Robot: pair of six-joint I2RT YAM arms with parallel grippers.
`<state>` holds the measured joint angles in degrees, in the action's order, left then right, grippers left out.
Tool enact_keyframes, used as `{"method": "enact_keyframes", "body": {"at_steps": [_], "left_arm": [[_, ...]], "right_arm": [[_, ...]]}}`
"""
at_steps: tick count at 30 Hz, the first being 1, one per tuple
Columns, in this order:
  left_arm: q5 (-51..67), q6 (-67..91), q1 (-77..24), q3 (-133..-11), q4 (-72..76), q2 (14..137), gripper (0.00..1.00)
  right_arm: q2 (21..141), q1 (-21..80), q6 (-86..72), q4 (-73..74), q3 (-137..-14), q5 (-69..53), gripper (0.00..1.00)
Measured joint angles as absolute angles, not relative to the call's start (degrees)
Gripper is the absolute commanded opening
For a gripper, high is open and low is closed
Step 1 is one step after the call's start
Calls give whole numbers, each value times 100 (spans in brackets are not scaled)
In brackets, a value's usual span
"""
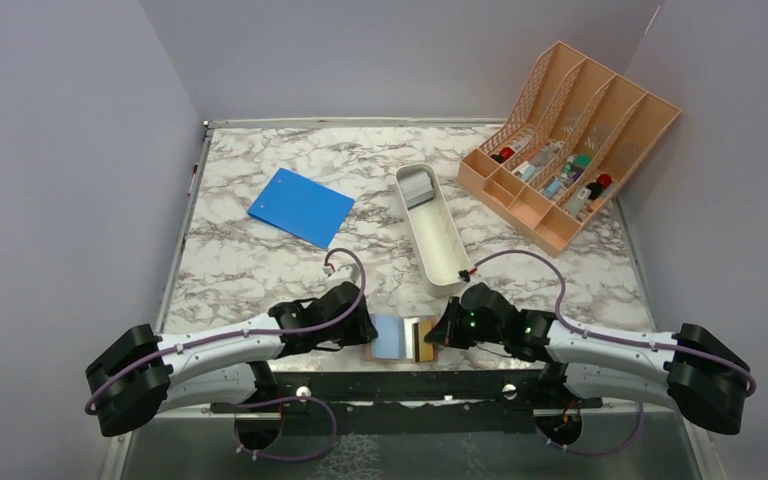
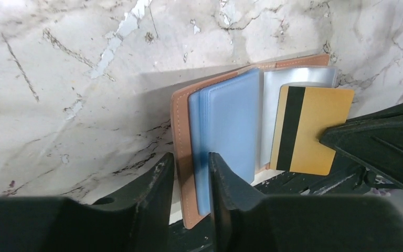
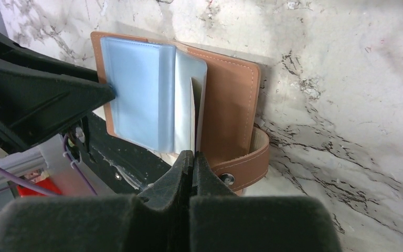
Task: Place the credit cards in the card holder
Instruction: Insert the credit card into the card holder.
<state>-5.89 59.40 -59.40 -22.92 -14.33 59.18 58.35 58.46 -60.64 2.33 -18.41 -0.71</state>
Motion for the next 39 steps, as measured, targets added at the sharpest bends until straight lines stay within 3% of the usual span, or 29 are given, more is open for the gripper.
{"method": "enact_keyframes", "body": {"at_steps": [3, 10, 25, 39], "left_arm": [[-698, 5857, -5937, -2401, -1516, 5922, 16], [-617, 5688, -5937, -2427, -1343, 6132, 8], [-78, 5655, -5937, -2069, -635, 6222, 7], [40, 5655, -5937, -1979, -451, 6222, 6]], "right_arm": [[5688, 5846, -6088, 185, -1752, -73, 1], [5669, 5846, -6302, -318, -1546, -266, 1], [5332, 5846, -6803, -943, -1028, -235, 1], [5666, 5846, -6901, -1184, -937, -202, 11]]}}
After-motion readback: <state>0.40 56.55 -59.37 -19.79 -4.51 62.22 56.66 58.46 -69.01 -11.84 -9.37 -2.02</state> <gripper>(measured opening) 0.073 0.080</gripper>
